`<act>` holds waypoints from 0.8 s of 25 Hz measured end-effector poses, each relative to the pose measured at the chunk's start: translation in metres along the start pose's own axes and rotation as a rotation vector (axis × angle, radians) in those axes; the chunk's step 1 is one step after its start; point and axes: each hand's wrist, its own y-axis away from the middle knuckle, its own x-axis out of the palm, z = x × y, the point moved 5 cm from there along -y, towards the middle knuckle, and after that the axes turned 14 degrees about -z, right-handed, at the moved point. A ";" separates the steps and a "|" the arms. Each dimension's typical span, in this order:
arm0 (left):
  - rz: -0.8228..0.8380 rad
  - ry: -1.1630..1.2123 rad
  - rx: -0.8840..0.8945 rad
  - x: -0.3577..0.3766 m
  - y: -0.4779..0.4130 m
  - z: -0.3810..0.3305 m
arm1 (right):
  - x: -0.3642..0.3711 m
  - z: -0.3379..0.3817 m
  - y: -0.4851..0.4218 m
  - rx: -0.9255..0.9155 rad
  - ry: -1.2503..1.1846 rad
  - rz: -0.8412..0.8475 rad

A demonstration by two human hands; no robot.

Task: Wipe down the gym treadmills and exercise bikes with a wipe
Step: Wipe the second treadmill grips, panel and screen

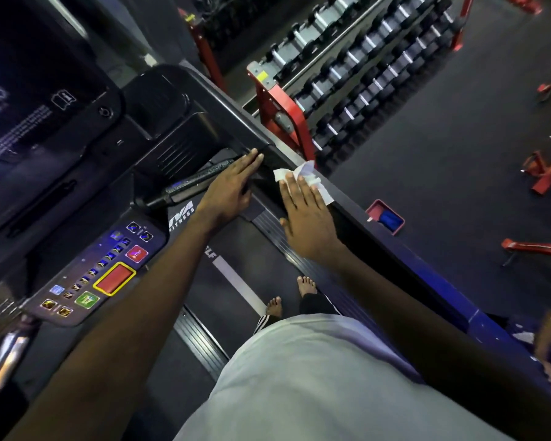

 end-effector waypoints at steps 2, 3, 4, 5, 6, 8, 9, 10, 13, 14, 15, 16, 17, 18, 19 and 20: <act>0.002 -0.009 -0.021 -0.002 0.004 0.000 | 0.000 0.002 0.000 0.081 -0.043 0.001; 0.003 -0.019 -0.034 -0.001 0.005 0.001 | -0.001 0.003 -0.004 0.107 -0.075 0.017; 0.004 -0.029 -0.046 0.000 0.005 0.002 | -0.003 0.003 -0.010 0.131 -0.109 0.036; -0.002 -0.035 -0.060 -0.001 0.006 0.003 | -0.006 0.002 -0.017 0.159 -0.147 0.054; -0.019 -0.040 -0.068 -0.002 0.005 0.003 | -0.008 -0.003 -0.026 0.194 -0.194 0.065; -0.057 -0.036 -0.086 -0.004 0.000 0.001 | -0.008 -0.023 -0.040 0.311 -0.346 0.113; -0.069 -0.043 -0.091 -0.004 -0.001 -0.002 | -0.005 -0.034 -0.043 0.364 -0.424 0.163; -0.073 -0.053 -0.092 -0.004 -0.001 -0.005 | -0.003 -0.043 -0.046 0.399 -0.482 0.205; -0.064 -0.056 -0.103 -0.003 0.004 -0.018 | 0.002 -0.063 -0.057 0.499 -0.631 0.346; -0.071 -0.052 -0.109 -0.002 0.005 -0.020 | 0.005 -0.066 -0.061 0.557 -0.712 0.411; -0.078 -0.047 -0.118 -0.002 0.005 -0.021 | 0.007 -0.068 -0.064 0.603 -0.778 0.462; -0.085 -0.042 -0.127 -0.001 0.005 -0.021 | 0.009 -0.069 -0.068 0.635 -0.830 0.490; -0.094 -0.037 -0.136 0.000 0.005 -0.021 | 0.011 -0.069 -0.070 0.643 -0.866 0.511; -0.096 -0.032 -0.148 0.000 0.005 -0.021 | 0.012 -0.068 -0.073 0.642 -0.907 0.525; -0.094 -0.026 -0.163 0.001 0.006 -0.020 | 0.013 -0.066 -0.076 0.626 -0.954 0.535; -0.091 -0.020 -0.176 0.001 0.006 -0.019 | 0.015 -0.064 -0.078 0.614 -0.993 0.554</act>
